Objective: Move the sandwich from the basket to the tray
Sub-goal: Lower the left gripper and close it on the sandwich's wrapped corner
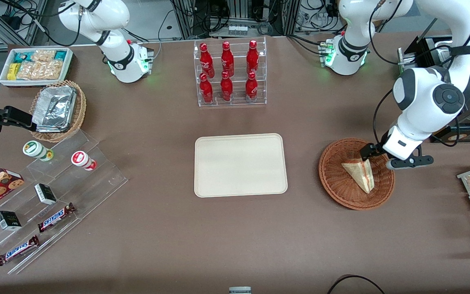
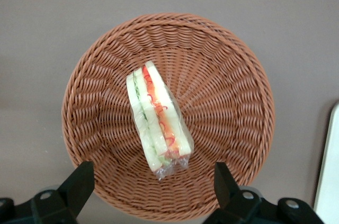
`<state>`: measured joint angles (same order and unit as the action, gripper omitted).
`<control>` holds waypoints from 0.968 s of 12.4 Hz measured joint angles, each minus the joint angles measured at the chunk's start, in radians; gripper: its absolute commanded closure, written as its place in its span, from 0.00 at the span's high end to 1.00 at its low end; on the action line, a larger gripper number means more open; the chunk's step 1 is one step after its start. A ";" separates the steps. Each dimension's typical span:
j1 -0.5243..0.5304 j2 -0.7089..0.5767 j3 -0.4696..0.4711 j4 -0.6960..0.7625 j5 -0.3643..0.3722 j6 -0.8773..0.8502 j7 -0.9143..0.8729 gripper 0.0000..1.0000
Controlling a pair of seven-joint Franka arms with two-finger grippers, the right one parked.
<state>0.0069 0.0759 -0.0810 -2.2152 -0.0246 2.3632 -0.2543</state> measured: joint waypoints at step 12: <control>-0.016 0.109 -0.008 -0.016 0.007 0.023 -0.397 1.00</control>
<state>-0.0088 0.1851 -0.0894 -2.2309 -0.0172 2.3864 -0.6509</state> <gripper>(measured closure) 0.000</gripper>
